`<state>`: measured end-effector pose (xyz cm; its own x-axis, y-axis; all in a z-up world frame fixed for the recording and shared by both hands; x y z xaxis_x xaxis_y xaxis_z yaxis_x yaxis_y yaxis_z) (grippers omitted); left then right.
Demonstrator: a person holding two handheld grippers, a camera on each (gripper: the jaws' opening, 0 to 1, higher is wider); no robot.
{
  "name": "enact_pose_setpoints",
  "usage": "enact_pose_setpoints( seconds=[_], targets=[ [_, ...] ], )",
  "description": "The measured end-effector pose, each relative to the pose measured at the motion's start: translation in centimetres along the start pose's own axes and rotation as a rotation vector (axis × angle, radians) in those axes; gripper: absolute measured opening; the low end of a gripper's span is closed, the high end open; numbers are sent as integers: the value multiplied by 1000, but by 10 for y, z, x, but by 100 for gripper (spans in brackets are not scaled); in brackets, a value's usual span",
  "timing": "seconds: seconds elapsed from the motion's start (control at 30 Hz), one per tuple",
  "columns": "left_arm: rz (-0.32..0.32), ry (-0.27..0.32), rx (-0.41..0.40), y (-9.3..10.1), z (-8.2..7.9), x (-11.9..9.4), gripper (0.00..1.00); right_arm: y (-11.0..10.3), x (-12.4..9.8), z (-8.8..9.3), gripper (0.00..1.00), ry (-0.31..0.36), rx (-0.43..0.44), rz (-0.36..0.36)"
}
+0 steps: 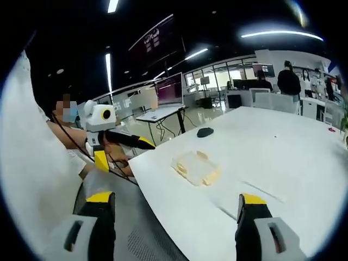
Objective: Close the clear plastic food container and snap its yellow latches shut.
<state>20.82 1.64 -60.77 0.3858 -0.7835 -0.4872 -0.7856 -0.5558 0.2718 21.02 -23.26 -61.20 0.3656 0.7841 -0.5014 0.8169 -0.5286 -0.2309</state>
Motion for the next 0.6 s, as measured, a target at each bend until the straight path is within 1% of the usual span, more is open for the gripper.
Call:
enact_pose_setpoints(
  seconds=[0.03, 0.1, 0.17, 0.27, 0.33, 0.47, 0.6],
  targets=[
    [1, -1, 5, 0, 0, 0, 89, 0, 1, -2, 99, 12, -4, 3],
    [-1, -18, 17, -3, 1, -1, 88, 1, 3, -5, 96, 13, -11, -5],
    [-7, -17, 25, -7, 1, -3, 87, 2, 5, -7, 95, 7, -36, 1],
    [-11, -16, 27, -12, 1, -5, 85, 4, 8, -11, 94, 5, -49, 3],
    [-11, -28, 30, -16, 2, -6, 85, 5, 10, -13, 93, 6, -57, -1],
    [-15, -59, 58, -22, 3, -9, 85, 8, 14, -17, 93, -7, -73, -3],
    [-16, -64, 66, -28, 0, -13, 85, 12, 19, -18, 93, -16, -87, -3]
  ],
)
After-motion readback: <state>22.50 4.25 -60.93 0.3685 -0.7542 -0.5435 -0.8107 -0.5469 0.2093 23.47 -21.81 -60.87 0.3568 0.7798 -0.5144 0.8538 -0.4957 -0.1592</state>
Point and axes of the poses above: the point that each gripper's makers call its tool centre point, and the gripper's own axes: x roughly forward along the fingers, y roughly to its right, z roughly out of its underside, the point moved 8 cm from there along -x, roughly backward along the fingers, and after that the axes turned 7 degrees about -y, right-handed, at the moved point
